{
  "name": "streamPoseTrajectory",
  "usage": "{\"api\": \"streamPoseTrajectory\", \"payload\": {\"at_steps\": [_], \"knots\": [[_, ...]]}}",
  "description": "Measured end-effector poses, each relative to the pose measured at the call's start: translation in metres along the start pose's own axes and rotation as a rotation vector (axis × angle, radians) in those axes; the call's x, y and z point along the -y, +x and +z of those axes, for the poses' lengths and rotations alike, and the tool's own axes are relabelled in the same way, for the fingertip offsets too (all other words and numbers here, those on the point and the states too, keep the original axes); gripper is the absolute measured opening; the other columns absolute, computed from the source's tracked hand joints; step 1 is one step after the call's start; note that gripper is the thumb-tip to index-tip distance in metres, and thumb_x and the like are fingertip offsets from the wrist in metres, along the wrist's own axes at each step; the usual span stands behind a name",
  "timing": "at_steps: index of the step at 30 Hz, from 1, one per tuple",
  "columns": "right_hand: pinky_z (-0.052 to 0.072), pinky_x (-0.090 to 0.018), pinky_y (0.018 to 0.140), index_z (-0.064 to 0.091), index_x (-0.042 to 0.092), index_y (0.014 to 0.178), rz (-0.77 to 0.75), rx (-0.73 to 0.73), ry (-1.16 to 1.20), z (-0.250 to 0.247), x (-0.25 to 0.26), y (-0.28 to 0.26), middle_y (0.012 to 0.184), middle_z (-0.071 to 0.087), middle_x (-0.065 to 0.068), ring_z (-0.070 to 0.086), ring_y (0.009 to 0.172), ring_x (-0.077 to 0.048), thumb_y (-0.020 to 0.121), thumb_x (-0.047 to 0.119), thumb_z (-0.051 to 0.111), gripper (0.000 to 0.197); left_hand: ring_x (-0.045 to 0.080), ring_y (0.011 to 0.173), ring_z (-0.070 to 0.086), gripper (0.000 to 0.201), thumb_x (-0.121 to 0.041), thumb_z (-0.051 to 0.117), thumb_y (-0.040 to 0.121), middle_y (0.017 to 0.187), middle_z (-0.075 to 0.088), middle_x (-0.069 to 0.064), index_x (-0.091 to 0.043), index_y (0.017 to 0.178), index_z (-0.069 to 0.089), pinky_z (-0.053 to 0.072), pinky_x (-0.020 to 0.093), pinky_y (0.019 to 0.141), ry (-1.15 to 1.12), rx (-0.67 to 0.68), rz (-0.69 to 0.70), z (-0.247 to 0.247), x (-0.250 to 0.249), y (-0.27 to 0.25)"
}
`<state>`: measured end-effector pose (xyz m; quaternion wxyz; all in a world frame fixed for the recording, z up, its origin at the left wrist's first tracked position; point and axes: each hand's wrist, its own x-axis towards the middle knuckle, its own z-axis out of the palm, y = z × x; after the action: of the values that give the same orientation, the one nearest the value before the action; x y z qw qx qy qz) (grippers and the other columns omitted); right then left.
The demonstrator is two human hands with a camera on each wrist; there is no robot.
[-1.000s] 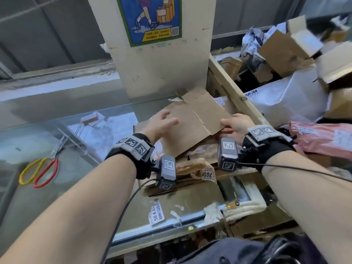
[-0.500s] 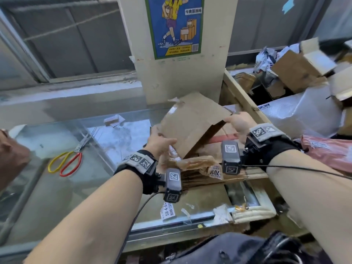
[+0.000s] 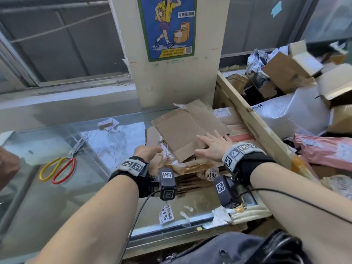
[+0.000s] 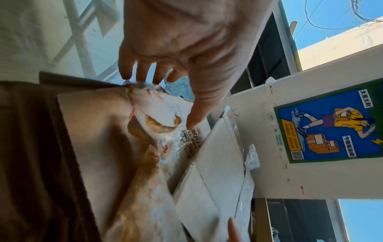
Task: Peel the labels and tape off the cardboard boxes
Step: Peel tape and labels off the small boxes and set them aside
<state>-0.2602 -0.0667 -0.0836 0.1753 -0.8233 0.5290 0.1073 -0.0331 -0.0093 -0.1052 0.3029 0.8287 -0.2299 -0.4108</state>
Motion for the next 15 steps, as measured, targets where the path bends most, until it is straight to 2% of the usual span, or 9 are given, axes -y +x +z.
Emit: {"api": "streamPoseTrajectory", "payload": {"at_steps": [4,7,9,10,12,13,15], "knots": [[0.005,-0.048,0.118,0.002,0.041,0.150,0.012,0.077,0.015,0.001,0.002,0.001,0.161,0.001,0.000,-0.002,0.148,-0.023,0.088,0.065,0.042,0.078,0.035,0.116,0.055,0.055,-0.025,0.076,0.082,0.131,0.055,0.018,0.000,0.127,0.055,0.047,0.045,0.099,-0.080,0.037,-0.043,-0.002,0.002,0.004],[0.007,-0.044,0.119,0.003,0.032,0.152,0.015,0.154,0.048,-0.002,0.007,-0.001,0.161,-0.004,-0.006,-0.001,0.148,-0.026,0.088,0.064,0.046,0.084,0.040,0.113,0.058,0.074,-0.034,0.087,0.065,0.130,0.054,0.020,-0.005,0.125,0.056,0.048,0.053,0.095,-0.205,0.139,-0.123,-0.001,0.007,0.012],[0.007,-0.044,0.120,0.003,0.030,0.152,0.023,0.192,0.045,-0.002,0.008,-0.003,0.160,-0.007,-0.007,-0.002,0.148,-0.026,0.086,0.063,0.049,0.087,0.038,0.109,0.060,0.080,-0.034,0.091,0.055,0.126,0.058,0.019,-0.005,0.121,0.057,0.050,0.053,0.091,-0.265,0.178,-0.166,-0.005,0.014,0.020],[0.007,-0.045,0.120,0.003,0.030,0.152,0.023,0.201,0.046,-0.002,0.007,-0.004,0.160,-0.008,-0.006,-0.003,0.148,-0.026,0.086,0.063,0.050,0.088,0.035,0.108,0.061,0.078,-0.031,0.091,0.056,0.124,0.059,0.016,-0.004,0.121,0.056,0.052,0.051,0.088,-0.313,0.185,-0.189,-0.007,0.017,0.023],[0.005,-0.045,0.120,0.003,0.030,0.152,0.025,0.212,0.080,-0.006,0.005,-0.005,0.160,-0.009,-0.005,-0.004,0.148,-0.024,0.086,0.062,0.051,0.088,0.028,0.093,0.063,0.073,-0.026,0.089,0.062,0.115,0.060,0.013,-0.003,0.121,0.054,0.055,0.040,0.071,-0.394,0.227,-0.228,-0.013,0.019,0.019],[0.005,-0.045,0.120,0.004,0.030,0.152,0.024,0.218,0.106,-0.009,0.004,-0.005,0.160,-0.009,-0.005,-0.004,0.148,-0.023,0.087,0.061,0.051,0.087,0.026,0.080,0.064,0.066,-0.025,0.086,0.066,0.104,0.064,0.012,-0.003,0.119,0.055,0.054,0.035,0.061,-0.405,0.270,-0.213,-0.016,0.019,0.017],[0.007,-0.046,0.120,0.006,0.029,0.152,0.014,0.233,0.149,-0.015,0.001,-0.007,0.160,-0.009,-0.004,-0.002,0.148,-0.022,0.087,0.059,0.051,0.085,0.022,0.052,0.063,0.039,-0.023,0.079,0.077,0.072,0.068,0.011,-0.004,0.105,0.061,0.051,0.027,0.046,-0.396,0.341,-0.181,-0.017,0.019,0.014]]}}
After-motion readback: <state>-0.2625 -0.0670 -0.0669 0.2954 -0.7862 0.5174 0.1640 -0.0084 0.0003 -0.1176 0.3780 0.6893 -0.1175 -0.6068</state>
